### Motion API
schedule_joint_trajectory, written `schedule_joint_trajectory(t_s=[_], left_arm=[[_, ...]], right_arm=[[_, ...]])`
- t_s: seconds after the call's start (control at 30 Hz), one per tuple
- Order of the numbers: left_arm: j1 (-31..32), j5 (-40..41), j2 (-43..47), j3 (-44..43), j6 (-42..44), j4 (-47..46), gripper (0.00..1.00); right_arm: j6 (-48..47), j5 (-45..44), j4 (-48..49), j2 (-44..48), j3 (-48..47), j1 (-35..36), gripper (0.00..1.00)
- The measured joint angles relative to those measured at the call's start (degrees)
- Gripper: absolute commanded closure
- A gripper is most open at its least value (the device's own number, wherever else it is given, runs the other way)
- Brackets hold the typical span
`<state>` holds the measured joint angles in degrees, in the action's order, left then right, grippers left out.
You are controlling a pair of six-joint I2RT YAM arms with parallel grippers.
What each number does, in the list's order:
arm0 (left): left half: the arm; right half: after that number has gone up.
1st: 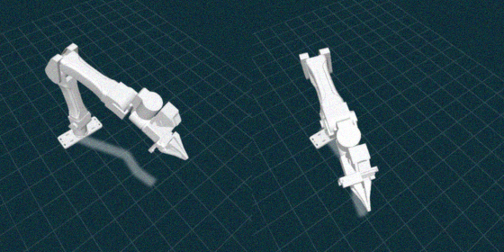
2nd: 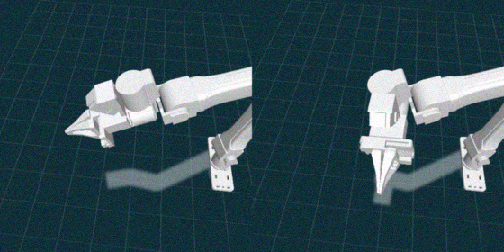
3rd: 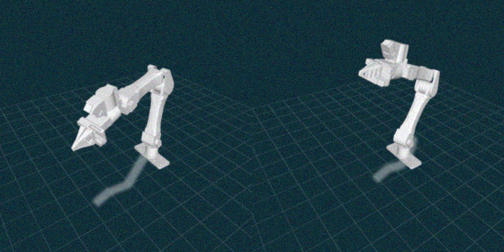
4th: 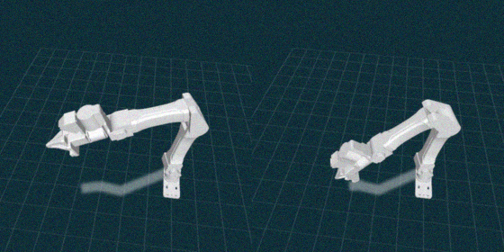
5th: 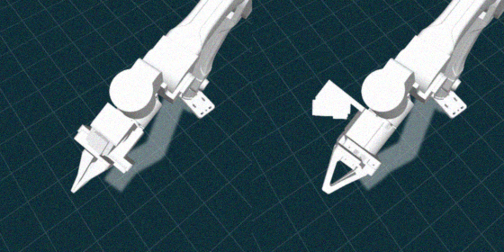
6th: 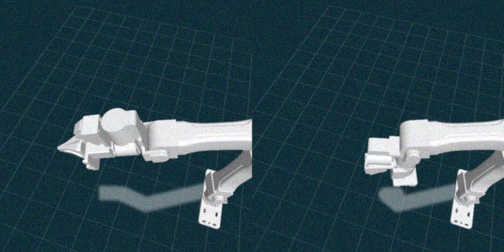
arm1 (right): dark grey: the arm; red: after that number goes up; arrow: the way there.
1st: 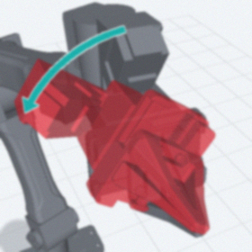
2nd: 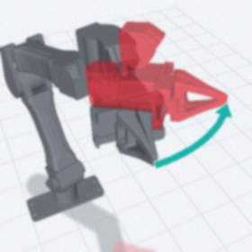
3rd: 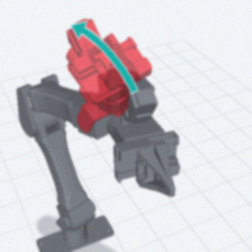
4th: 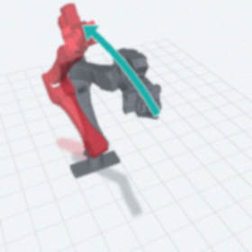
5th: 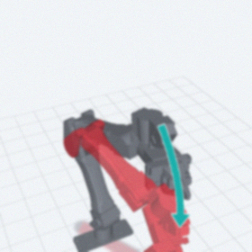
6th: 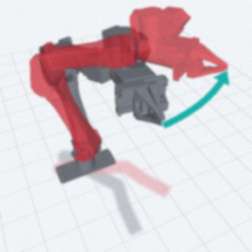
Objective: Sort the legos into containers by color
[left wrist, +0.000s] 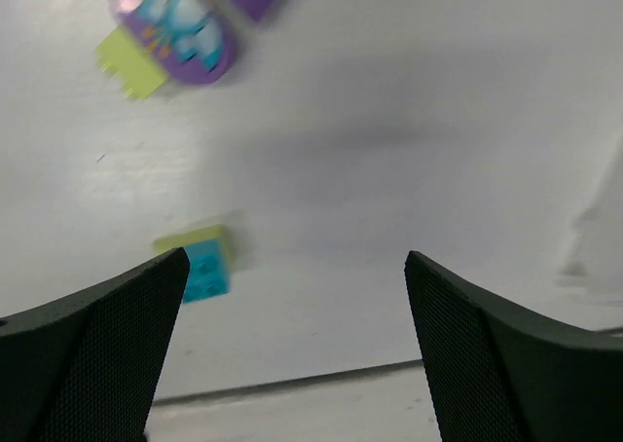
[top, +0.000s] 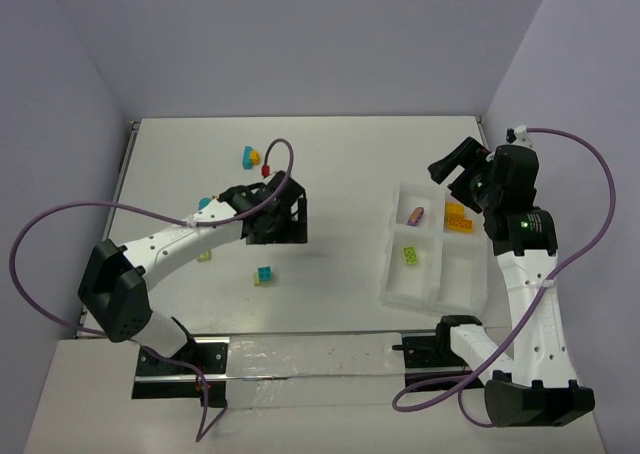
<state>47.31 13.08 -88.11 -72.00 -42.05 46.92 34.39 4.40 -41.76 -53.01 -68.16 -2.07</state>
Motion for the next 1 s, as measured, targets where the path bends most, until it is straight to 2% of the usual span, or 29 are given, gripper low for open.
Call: schedule_joint_trajectory(t_s=[0.2, 0.3, 0.6, 0.97, 1.0], left_arm=[[0.22, 4.86, 2.35, 9.26, -6.4, 4.06, 0.05], [0.22, 5.35, 2.71, 11.71, -8.24, 4.34, 0.11], [0.22, 4.97, 1.55, 15.34, -12.19, 2.96, 0.32], [0.29, 2.82, 0.07, 17.96, -13.26, -1.02, 0.44], [0.29, 2.73, -0.07, 18.06, -13.26, -1.08, 0.48]], right_arm=[[0.06, 2.18, 1.27, -1.33, 1.0, 0.04, 0.12], [0.07, 2.78, 1.7, -1.64, 1.47, 0.04, 0.12], [0.09, 3.46, 2.17, -1.68, 1.82, 0.04, 0.12], [0.28, 3.85, 2.36, -1.69, 1.86, 0.04, 0.11], [0.28, 3.85, 2.36, -1.71, 1.86, 0.04, 0.11]])
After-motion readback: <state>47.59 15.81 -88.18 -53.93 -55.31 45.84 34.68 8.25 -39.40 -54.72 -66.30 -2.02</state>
